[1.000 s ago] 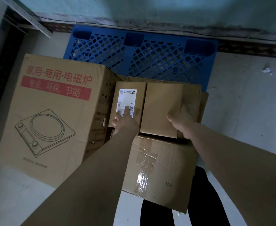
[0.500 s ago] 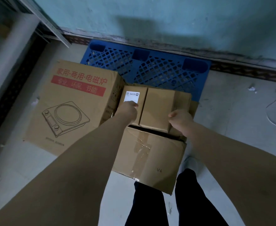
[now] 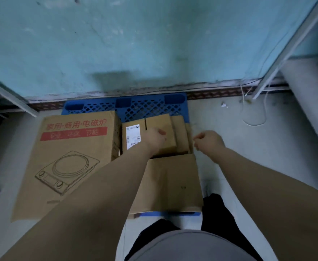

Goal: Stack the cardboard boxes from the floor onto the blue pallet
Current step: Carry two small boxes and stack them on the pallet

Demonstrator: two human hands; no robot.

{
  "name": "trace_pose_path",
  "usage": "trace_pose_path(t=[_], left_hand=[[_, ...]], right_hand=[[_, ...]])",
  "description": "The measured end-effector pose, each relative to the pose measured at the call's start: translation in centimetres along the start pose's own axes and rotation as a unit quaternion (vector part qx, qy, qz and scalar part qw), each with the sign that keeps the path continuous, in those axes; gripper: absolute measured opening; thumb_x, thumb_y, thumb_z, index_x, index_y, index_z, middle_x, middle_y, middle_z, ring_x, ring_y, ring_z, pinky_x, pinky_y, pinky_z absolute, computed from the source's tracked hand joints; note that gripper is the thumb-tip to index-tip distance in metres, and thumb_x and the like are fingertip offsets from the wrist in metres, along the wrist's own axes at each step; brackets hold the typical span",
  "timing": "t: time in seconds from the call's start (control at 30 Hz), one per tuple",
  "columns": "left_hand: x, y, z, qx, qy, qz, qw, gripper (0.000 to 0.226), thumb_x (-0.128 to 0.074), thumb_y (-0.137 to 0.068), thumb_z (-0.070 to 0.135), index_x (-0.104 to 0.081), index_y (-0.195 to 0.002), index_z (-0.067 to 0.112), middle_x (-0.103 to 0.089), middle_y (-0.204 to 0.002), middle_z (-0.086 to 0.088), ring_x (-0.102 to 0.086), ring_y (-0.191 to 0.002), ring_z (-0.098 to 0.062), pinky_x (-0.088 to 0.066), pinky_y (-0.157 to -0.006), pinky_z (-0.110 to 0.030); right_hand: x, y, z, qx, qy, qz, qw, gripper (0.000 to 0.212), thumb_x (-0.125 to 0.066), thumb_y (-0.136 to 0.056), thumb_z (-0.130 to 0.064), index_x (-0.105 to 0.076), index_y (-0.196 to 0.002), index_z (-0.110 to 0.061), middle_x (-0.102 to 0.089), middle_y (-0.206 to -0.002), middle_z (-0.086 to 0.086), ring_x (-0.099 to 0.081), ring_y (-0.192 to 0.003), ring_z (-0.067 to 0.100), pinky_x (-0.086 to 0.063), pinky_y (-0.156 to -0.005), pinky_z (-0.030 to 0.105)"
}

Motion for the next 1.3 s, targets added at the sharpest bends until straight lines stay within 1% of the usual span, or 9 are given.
trace_pose_path(t=[0.13, 0.23, 0.37, 0.53, 0.73, 0.87, 1.0, 1.1, 1.3], left_hand=[[-0.9, 2.6, 2.9, -0.051, -0.029, -0.053, 0.997, 0.019, -0.047, -0.099, 0.012, -0.064, -0.105, 0.010, -0.063, -0.113, -0.010, -0.058, -0.103, -0.021, -0.050, -0.090, -0.035], [-2.0, 4.4, 4.7, -0.089, -0.074, -0.077, 0.990, 0.019, -0.046, -0.098, 0.008, -0.065, -0.100, 0.012, -0.063, -0.105, -0.010, -0.060, -0.099, -0.025, -0.049, -0.081, -0.032], [-4.9, 7.1, 6.2, -0.134, -0.136, -0.115, 0.975, 0.032, -0.050, -0.094, 0.001, -0.061, -0.124, 0.001, -0.062, -0.125, -0.020, -0.060, -0.115, -0.034, -0.050, -0.089, -0.031], [-10.4, 11.3, 5.9, -0.153, -0.201, -0.176, 0.951, 0.034, -0.048, -0.096, 0.001, -0.059, -0.127, 0.001, -0.061, -0.129, -0.019, -0.063, -0.109, -0.029, -0.046, -0.060, -0.015], [-19.2, 19.5, 4.9, -0.206, -0.261, -0.226, 0.916, 0.033, -0.048, -0.093, 0.001, -0.064, -0.121, 0.005, -0.065, -0.122, -0.017, -0.062, -0.113, -0.031, -0.051, -0.087, -0.029], [-25.9, 28.2, 3.9, -0.268, -0.306, -0.266, 0.874, 0.032, -0.049, -0.094, 0.003, -0.064, -0.121, 0.005, -0.065, -0.121, -0.015, -0.062, -0.113, -0.030, -0.052, -0.092, -0.031], [-32.5, 37.3, 1.3, -0.318, -0.352, -0.315, 0.822, 0.026, -0.056, -0.092, 0.006, -0.067, -0.115, 0.002, -0.066, -0.118, -0.018, -0.063, -0.110, -0.033, -0.053, -0.093, -0.039], [-37.0, 44.1, -0.9, -0.350, -0.374, -0.349, 0.785, 0.029, -0.057, -0.091, 0.011, -0.067, -0.118, 0.009, -0.067, -0.119, -0.015, -0.063, -0.112, -0.030, -0.052, -0.095, -0.037], [-44.2, 55.8, -5.6, -0.399, -0.432, -0.418, 0.693, 0.036, -0.056, -0.089, 0.014, -0.063, -0.124, 0.014, -0.062, -0.130, -0.005, -0.056, -0.121, -0.023, -0.045, -0.100, -0.026]], right_hand=[[1.0, 5.3, 1.0, -0.004, -0.054, 0.037, 0.998, 0.018, -0.056, -0.088, -0.012, -0.068, -0.081, -0.024, -0.070, -0.097, 0.004, -0.065, -0.094, 0.022, -0.055, -0.085, 0.036], [2.0, 8.3, 2.7, -0.009, -0.095, 0.076, 0.993, 0.013, -0.060, -0.087, -0.011, -0.071, -0.089, -0.018, -0.071, -0.096, 0.005, -0.066, -0.093, 0.021, -0.054, -0.082, 0.033], [2.8, 12.0, 6.9, -0.051, -0.143, 0.120, 0.981, 0.011, -0.062, -0.086, -0.010, -0.068, -0.091, -0.019, -0.071, -0.097, 0.007, -0.068, -0.087, 0.018, -0.049, -0.068, 0.022], [2.6, 18.1, 14.1, -0.130, -0.197, 0.165, 0.958, 0.012, -0.062, -0.087, -0.010, -0.069, -0.093, -0.017, -0.070, -0.097, 0.006, -0.067, -0.086, 0.017, -0.050, -0.065, 0.020], [2.3, 29.9, 24.4, -0.226, -0.252, 0.231, 0.912, 0.017, -0.056, -0.089, -0.010, -0.070, -0.094, -0.019, -0.071, -0.099, 0.003, -0.067, -0.093, 0.019, -0.050, -0.063, 0.023], [1.1, 39.9, 31.4, -0.287, -0.279, 0.283, 0.872, 0.019, -0.056, -0.087, -0.010, -0.067, -0.083, -0.025, -0.071, -0.096, 0.002, -0.068, -0.090, 0.020, -0.057, -0.082, 0.034], [-1.0, 51.0, 37.6, -0.348, -0.301, 0.339, 0.821, 0.021, -0.056, -0.087, -0.007, -0.071, -0.096, -0.020, -0.070, -0.101, 0.001, -0.067, -0.096, 0.021, -0.054, -0.082, 0.030], [-3.2, 58.5, 41.8, -0.395, -0.319, 0.375, 0.776, 0.023, -0.054, -0.086, -0.008, -0.069, -0.089, -0.025, -0.071, -0.103, 0.001, -0.065, -0.101, 0.022, -0.052, -0.088, 0.031], [-8.6, 69.8, 47.3, -0.465, -0.393, 0.447, 0.655, 0.024, -0.052, -0.087, -0.007, -0.069, -0.084, -0.024, -0.072, -0.084, 0.000, -0.066, -0.093, 0.022, -0.049, -0.076, 0.026]])
Point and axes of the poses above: each hand's wrist, its own y-axis away from the middle knuckle, its own x-axis out of the back of the hand, z = x × y, the point moved 4 cm from there along -y, towards the middle knuckle
